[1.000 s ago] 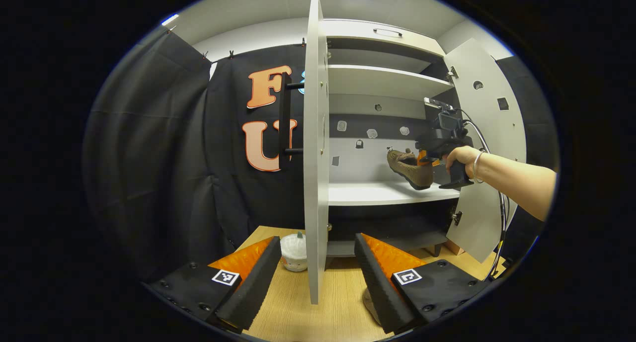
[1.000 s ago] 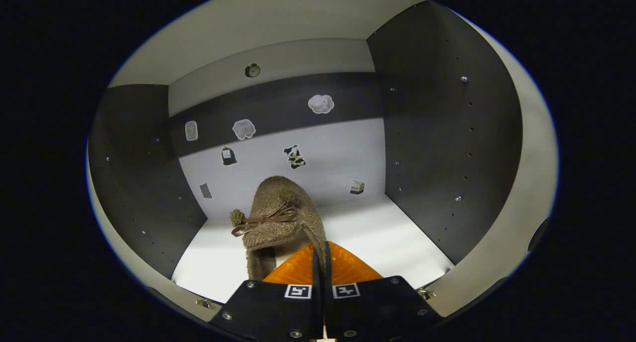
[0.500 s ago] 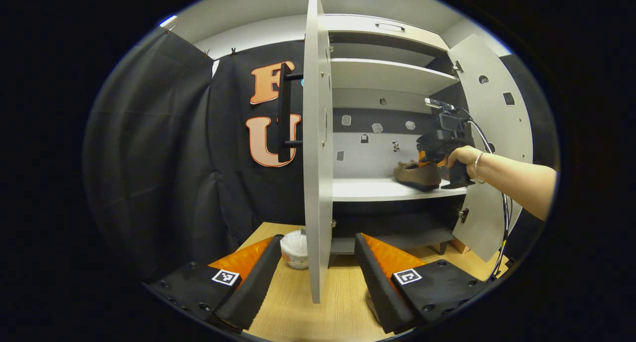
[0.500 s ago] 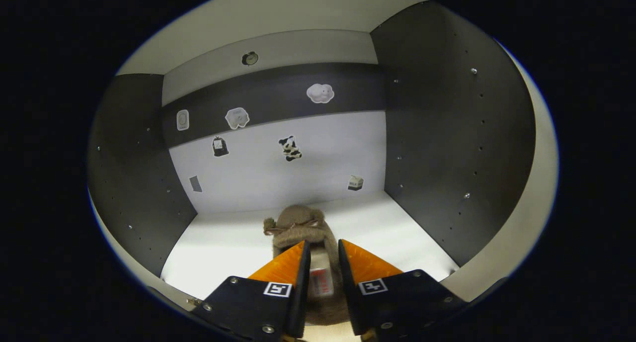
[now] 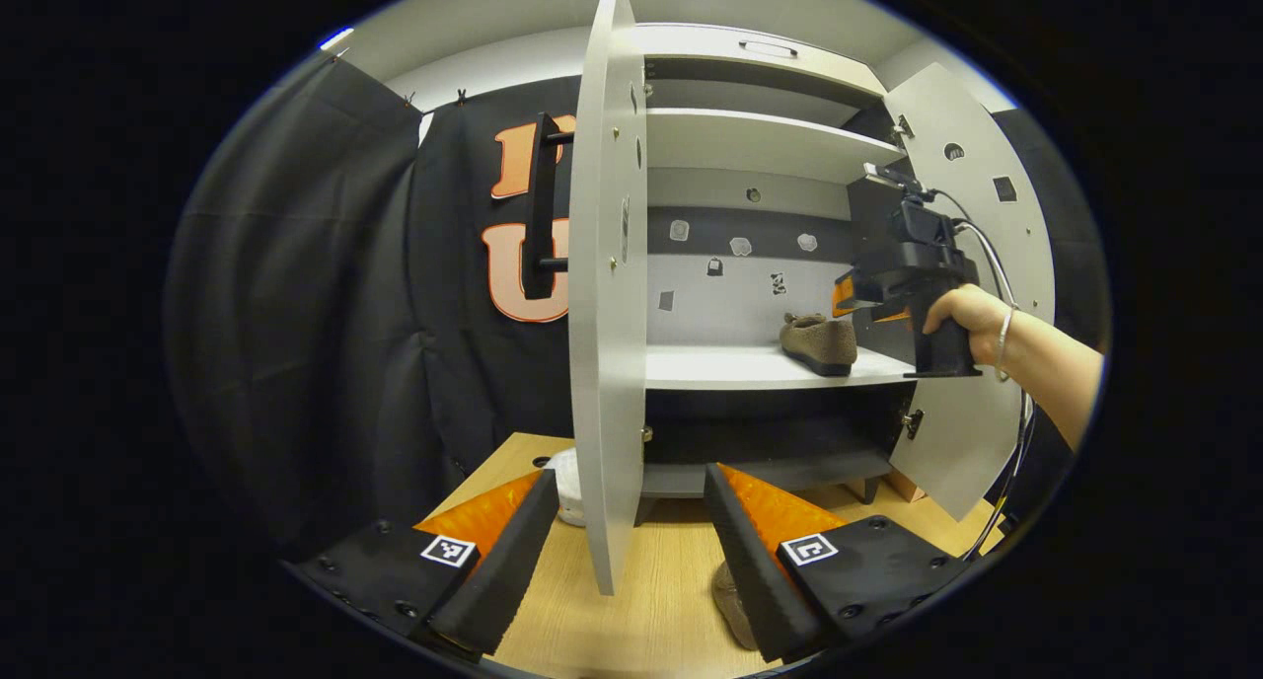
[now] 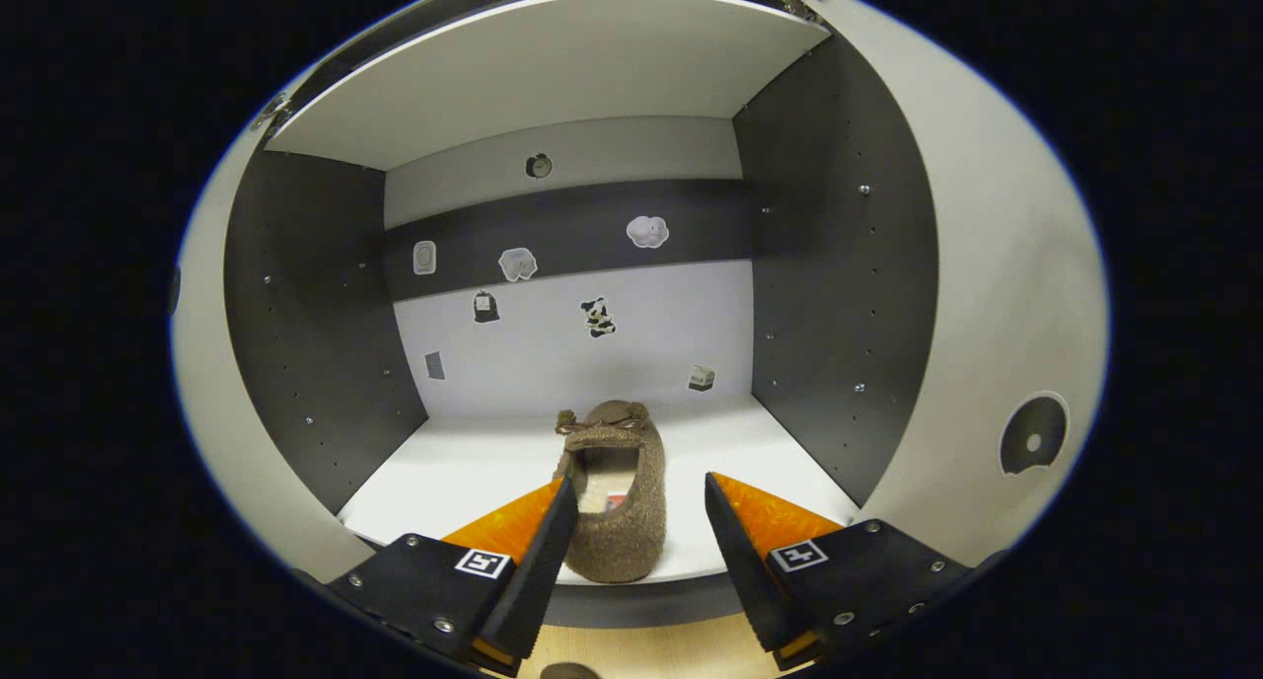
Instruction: Grab one shoe with the right hand and put it into the shoe cabinet, grab the other shoe with the left hand and put it into the shoe cabinet; then close the right door with the right hand and the left door with the left hand.
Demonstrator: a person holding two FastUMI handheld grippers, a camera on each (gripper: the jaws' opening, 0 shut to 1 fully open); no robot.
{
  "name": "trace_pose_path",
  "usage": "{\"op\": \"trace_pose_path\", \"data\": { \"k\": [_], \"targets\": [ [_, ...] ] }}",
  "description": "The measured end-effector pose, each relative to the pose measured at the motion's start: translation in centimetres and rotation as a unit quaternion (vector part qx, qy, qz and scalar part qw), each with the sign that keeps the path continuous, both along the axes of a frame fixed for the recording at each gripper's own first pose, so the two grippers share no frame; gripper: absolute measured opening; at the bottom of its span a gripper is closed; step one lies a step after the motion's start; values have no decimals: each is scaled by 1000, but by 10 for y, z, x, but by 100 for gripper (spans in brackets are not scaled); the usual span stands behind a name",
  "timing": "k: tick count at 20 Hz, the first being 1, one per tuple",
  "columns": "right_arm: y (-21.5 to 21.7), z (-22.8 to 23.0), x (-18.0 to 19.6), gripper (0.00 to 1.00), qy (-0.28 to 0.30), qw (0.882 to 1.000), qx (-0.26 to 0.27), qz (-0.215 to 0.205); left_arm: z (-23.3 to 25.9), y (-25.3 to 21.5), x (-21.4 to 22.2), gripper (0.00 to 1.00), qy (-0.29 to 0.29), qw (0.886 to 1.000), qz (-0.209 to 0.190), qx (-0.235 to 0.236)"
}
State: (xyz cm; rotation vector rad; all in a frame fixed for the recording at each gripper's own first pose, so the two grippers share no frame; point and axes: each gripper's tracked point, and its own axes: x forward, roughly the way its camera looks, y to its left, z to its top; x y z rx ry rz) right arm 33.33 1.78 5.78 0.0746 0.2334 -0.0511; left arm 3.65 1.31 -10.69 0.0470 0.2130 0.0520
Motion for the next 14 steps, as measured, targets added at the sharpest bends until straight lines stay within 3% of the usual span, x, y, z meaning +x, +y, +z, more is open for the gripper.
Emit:
{"op": "trace_pose_path", "data": {
  "k": [6,14],
  "targets": [
    [-5,7,-74,92,-38,999,-11,13,-32,-18,-2,97,24,1000,-9,-12],
    [-22,-6,-183,92,-55,998,7,35,-119,-56,4,97,89,995,-36,-14]
  ]
}}
